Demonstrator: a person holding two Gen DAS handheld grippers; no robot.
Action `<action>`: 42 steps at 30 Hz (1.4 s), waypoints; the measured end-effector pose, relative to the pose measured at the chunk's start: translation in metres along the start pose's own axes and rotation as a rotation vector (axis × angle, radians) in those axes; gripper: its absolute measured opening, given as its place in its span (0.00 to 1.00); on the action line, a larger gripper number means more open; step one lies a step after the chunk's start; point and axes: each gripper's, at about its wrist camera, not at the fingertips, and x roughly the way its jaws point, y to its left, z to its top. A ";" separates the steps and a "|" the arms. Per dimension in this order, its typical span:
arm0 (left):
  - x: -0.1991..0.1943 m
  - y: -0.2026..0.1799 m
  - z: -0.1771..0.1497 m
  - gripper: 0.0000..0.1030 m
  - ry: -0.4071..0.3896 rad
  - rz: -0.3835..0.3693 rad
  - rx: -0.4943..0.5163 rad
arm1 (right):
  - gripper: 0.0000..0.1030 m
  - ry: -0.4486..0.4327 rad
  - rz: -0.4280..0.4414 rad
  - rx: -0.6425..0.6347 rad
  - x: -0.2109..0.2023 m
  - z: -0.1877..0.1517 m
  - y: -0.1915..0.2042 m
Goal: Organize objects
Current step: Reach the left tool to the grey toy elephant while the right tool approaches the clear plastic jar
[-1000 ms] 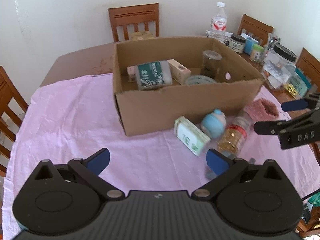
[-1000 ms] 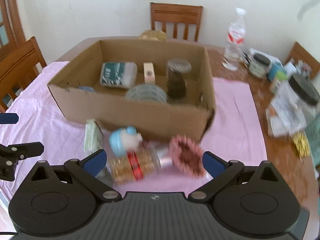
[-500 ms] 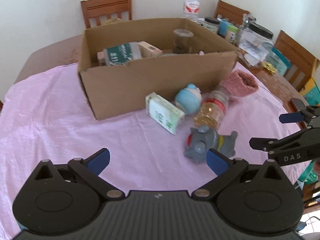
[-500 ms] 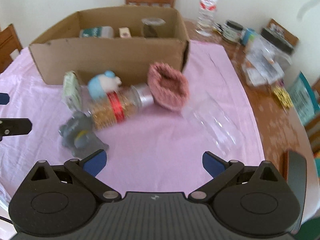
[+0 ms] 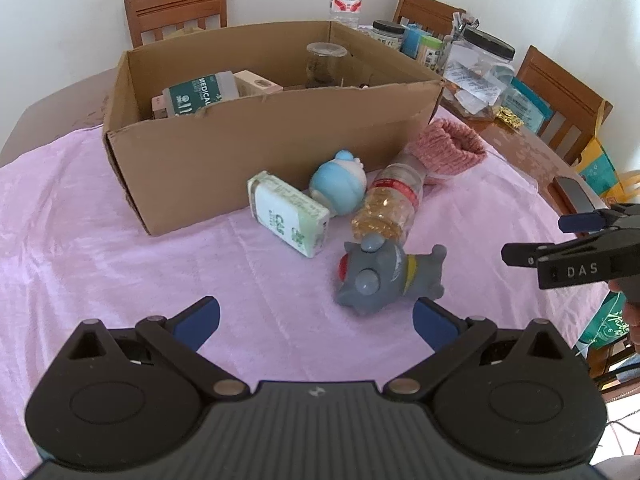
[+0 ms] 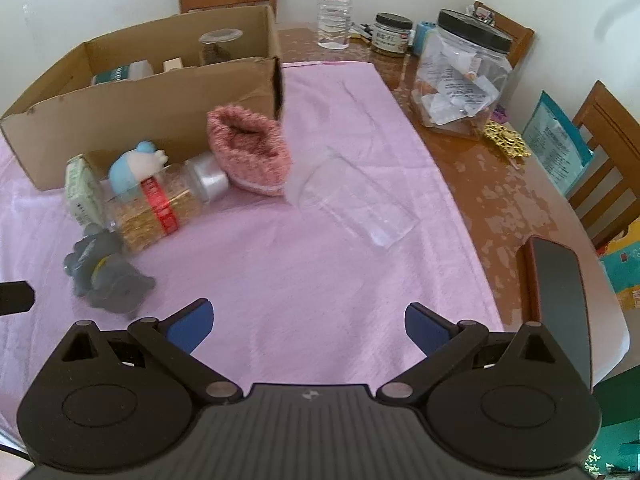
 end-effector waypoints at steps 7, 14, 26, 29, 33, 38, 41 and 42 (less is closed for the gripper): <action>0.005 -0.015 0.012 0.99 -0.009 0.048 -0.044 | 1.00 -0.002 0.048 0.029 0.012 0.013 -0.032; 0.017 -0.039 0.021 0.99 0.007 0.094 -0.076 | 1.00 0.005 0.170 0.036 0.028 0.034 -0.053; 0.028 -0.051 0.024 0.99 0.028 0.172 -0.153 | 1.00 0.007 0.286 -0.003 0.058 0.069 -0.067; 0.030 -0.051 0.024 0.99 0.030 0.183 -0.166 | 1.00 0.008 0.288 -0.024 0.065 0.077 -0.067; 0.032 -0.051 0.023 0.99 0.030 0.186 -0.179 | 1.00 0.008 0.269 -0.064 0.074 0.083 -0.064; 0.033 -0.051 0.023 0.99 0.032 0.180 -0.184 | 1.00 0.013 0.241 -0.097 0.080 0.083 -0.062; 0.033 -0.051 0.023 0.99 0.042 0.159 -0.163 | 1.00 0.011 0.208 -0.104 0.080 0.081 -0.069; 0.033 -0.051 0.023 0.99 0.046 0.153 -0.154 | 1.00 0.011 0.196 -0.100 0.080 0.080 -0.073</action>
